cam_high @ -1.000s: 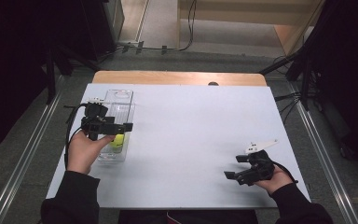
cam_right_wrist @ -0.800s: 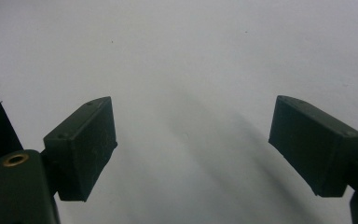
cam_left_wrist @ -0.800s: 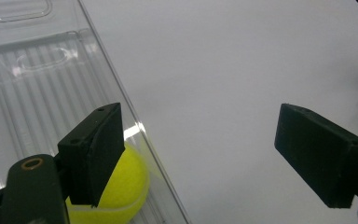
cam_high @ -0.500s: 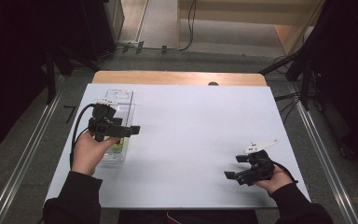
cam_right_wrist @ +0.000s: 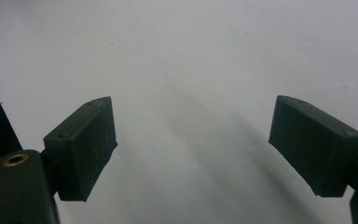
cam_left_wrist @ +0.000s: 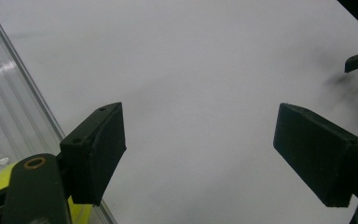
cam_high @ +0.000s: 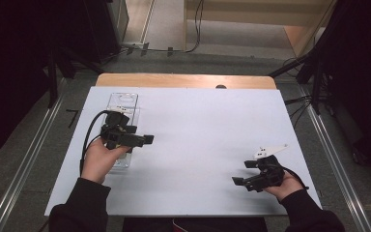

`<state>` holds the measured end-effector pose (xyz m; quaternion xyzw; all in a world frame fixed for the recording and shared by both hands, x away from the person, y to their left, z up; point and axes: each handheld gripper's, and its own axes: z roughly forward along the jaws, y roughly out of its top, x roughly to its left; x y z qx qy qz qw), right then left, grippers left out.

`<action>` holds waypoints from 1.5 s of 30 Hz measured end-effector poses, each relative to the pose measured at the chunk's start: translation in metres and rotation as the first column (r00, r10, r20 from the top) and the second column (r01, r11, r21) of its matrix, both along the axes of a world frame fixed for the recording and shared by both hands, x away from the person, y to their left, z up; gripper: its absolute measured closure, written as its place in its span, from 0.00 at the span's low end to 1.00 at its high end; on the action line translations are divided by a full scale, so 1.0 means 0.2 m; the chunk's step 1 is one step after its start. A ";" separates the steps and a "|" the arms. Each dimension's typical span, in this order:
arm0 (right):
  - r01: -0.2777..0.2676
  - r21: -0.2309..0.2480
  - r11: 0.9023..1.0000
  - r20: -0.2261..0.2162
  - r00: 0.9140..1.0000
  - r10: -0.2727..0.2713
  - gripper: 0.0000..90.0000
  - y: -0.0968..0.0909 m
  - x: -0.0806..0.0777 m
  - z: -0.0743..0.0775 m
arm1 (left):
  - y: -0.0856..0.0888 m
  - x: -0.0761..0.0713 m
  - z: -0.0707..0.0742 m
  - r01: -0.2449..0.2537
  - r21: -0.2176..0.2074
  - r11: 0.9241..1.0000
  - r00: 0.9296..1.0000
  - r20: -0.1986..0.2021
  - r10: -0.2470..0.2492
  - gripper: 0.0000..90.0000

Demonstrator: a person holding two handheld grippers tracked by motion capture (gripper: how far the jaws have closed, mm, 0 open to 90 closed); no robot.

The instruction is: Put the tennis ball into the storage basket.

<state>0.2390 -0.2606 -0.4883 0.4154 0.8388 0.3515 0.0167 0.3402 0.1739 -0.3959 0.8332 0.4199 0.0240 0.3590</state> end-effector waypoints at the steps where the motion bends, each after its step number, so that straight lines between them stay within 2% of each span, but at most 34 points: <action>1: -0.001 -0.002 1.000 0.001 1.000 0.001 0.14 0.00 0.00 0.00 | 0.00 0.00 0.00 0.001 -0.003 1.000 1.000 0.001 -0.001 0.19; 14: 0.005 -0.001 1.000 0.003 1.000 -0.005 0.14 -0.01 -0.01 0.00 | -0.04 -0.02 -0.04 0.029 -0.001 1.000 1.000 0.007 -0.029 0.19; 22: 0.004 0.000 1.000 0.002 1.000 -0.004 0.14 -0.01 -0.01 0.00 | -0.07 -0.03 -0.09 0.049 0.012 0.999 0.999 -0.012 -0.049 0.19; 38: 0.004 0.001 1.000 0.006 1.000 -0.004 0.14 -0.01 -0.01 0.00 | -0.05 -0.08 -0.16 0.073 -0.008 0.997 0.997 -0.010 -0.073 0.19; 45: 0.006 0.003 1.000 0.005 1.000 -0.006 0.14 -0.01 -0.01 0.00 | -0.04 -0.13 -0.17 0.104 0.003 0.995 0.995 0.004 -0.104 0.19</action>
